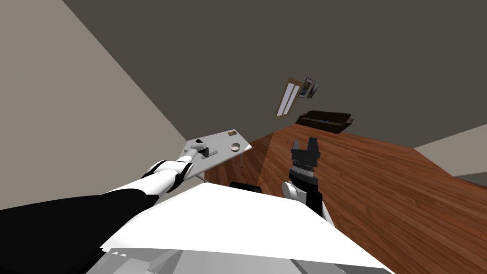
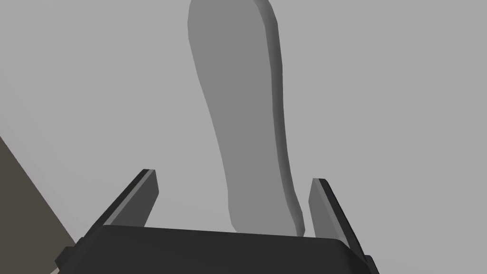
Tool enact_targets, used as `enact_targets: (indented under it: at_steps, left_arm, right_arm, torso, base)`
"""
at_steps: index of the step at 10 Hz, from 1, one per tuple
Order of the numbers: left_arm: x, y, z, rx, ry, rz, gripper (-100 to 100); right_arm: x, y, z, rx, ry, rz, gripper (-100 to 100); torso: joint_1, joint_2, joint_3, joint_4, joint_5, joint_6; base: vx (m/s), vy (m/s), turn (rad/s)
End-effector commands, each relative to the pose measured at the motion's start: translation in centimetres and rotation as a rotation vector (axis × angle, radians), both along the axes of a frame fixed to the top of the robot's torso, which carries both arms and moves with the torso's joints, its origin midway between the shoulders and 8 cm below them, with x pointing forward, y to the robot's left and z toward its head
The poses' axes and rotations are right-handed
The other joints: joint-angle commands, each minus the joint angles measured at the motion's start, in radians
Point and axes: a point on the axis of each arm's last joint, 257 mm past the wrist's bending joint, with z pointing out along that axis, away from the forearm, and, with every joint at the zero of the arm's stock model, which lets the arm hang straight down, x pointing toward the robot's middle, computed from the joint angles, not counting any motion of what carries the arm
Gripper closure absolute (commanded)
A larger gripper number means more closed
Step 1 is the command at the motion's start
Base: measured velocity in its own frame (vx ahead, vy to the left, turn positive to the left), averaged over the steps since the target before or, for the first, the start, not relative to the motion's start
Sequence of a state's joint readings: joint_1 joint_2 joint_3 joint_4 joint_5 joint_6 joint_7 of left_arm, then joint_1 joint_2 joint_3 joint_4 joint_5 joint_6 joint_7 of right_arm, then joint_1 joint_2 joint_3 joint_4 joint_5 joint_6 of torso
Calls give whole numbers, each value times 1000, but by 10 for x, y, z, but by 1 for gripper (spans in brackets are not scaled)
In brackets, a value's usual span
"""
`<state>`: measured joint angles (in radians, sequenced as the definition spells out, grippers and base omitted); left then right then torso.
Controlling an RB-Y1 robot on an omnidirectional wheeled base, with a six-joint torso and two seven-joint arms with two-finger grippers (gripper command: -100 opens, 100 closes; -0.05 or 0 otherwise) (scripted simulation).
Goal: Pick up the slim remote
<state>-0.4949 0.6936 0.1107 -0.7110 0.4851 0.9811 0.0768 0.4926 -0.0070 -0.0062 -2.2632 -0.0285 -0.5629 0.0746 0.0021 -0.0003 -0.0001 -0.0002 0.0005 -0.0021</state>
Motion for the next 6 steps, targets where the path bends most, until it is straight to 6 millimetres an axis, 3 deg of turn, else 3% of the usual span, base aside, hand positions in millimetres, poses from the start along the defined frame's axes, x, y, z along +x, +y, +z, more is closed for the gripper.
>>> enact_targets:
  at_steps: [1,3,6]
  left_arm:
    - [-7,0,2,-38,39,35,-100]
    - [-28,3,-8,-80,98,87,-100]
    - [-43,1,-10,-119,145,124,-100]
  right_arm:
    - [0,0,0,0,0,0,0]
    - [0,0,0,0,0,0,0]
    - [0,0,0,0,0,0,0]
  torso:
    - [0,0,0,0,0,0]
    - [0,0,0,0,0,0]
    - [1,-1,0,0,0,0]
  base:
    - [23,28,-104]
    - [28,29,-94]
    - [31,36,-71]
